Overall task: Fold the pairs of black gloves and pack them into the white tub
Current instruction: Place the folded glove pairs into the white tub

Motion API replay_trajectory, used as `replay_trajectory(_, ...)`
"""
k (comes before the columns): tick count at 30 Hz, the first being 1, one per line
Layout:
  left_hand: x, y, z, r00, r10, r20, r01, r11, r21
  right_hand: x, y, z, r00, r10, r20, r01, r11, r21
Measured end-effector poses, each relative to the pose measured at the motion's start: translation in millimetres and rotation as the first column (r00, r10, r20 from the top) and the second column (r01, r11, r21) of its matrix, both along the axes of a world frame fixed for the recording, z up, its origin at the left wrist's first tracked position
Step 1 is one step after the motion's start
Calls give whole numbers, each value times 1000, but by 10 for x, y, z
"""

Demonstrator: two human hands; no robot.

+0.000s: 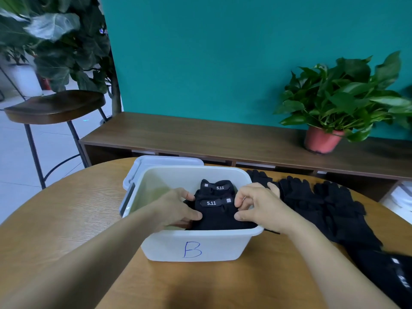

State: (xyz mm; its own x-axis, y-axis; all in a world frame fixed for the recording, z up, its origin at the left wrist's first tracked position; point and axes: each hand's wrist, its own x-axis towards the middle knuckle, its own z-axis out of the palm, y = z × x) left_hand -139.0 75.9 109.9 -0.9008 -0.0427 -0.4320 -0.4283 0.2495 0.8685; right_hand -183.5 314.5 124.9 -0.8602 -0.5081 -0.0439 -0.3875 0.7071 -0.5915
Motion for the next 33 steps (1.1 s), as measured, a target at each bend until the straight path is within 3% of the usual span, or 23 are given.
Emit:
replay_trajectory(5, -4, -2, -3, 984, -147, -104, 137, 985, -104, 27, 3, 35, 999, 5, -40, -5, 1000, 5)
replay_trajectory(8, 35, -101, 39, 932, -317, -175, 296, 945, -136, 32, 11, 36, 999, 15, -42, -15, 1000, -1)
replay_trajectory(13, 6, -132, 23, 866, -449, -221, 378, 876, -298, 10, 14, 4, 998, 52, -40, -51, 998, 20)
replay_trajectory(22, -86, -95, -45, 824, -548, -140, 474, 804, -359, -38, -7, -15, 994, 85, -75, -74, 987, 141)
replay_trajectory(27, -91, -85, -12, 790, -608, -85, 483, 701, -524, -93, -22, -25, 993, 97, -62, -82, 977, 199)
replay_trajectory(30, -92, -109, -40, 807, -564, -174, 435, 768, -469, -73, -5, -31, 997, 64, -43, -58, 989, 135)
replay_trajectory(33, -67, -102, -6, 856, -448, -259, 368, 879, -304, -12, 36, -41, 999, 26, -35, -24, 999, 49)
